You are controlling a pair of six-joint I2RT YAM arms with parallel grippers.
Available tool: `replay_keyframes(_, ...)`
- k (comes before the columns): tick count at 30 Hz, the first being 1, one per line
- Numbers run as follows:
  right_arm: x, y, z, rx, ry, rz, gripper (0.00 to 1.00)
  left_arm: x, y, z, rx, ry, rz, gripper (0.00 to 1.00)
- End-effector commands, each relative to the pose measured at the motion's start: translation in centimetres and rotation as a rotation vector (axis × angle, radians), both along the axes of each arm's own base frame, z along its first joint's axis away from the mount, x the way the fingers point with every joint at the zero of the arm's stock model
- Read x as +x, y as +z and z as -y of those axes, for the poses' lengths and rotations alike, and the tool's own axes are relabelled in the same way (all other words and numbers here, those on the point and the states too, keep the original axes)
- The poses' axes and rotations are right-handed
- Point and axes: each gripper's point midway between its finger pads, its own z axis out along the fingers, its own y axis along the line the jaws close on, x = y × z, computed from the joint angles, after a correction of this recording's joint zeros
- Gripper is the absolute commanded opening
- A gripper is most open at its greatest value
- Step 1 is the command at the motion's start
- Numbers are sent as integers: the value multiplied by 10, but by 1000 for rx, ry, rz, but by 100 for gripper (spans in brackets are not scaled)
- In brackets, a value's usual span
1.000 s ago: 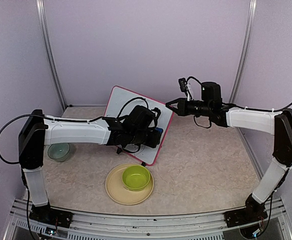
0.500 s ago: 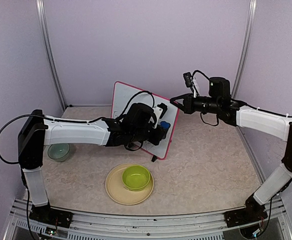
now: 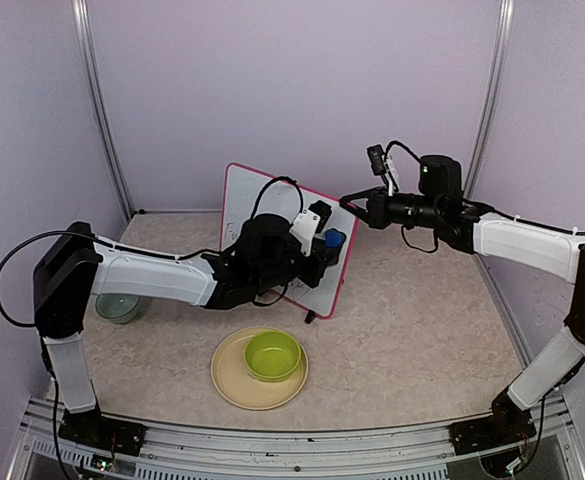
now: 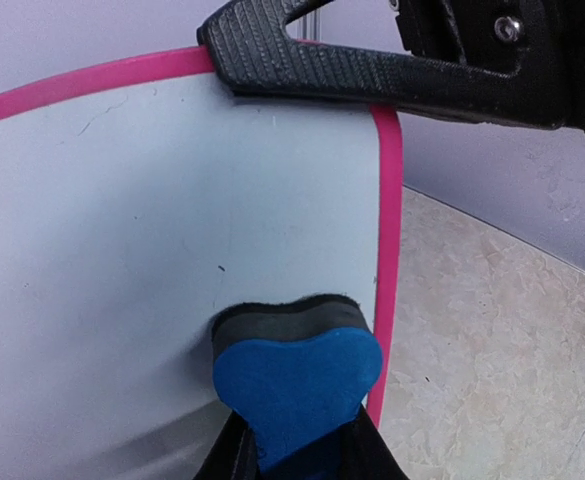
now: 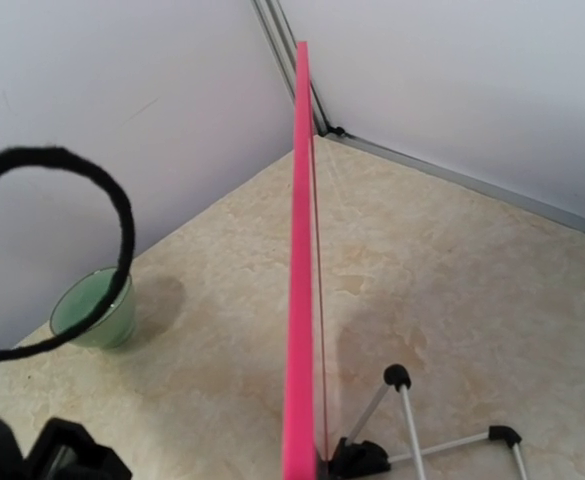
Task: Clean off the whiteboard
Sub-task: Erase the center of the whiteboard.
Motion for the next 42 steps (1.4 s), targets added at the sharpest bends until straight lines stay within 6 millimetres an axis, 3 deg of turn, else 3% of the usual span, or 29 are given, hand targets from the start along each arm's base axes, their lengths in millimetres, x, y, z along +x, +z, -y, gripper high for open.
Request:
replay_keyframes(1, -15, -32, -7, -32, 69, -115, 0, -1, 49, 1, -120, -30, 138, 3)
replay_keyframes(10, -10, -39, 2, -27, 52, -162, 0, 2, 50, 11, -172, -51, 204, 3)
replay_keyframes(18, -6, -37, 1, -32, 56, -179, 0, 17, 30, 23, -131, -44, 178, 3)
replay_keyframes(25, -9, -36, -1, -29, 75, -185, 0, 40, 18, 17, -120, 1, 111, 3)
replay_keyframes(42, -15, -36, 3, -58, 81, -176, 0, 57, 12, 14, 3, 37, -22, 3)
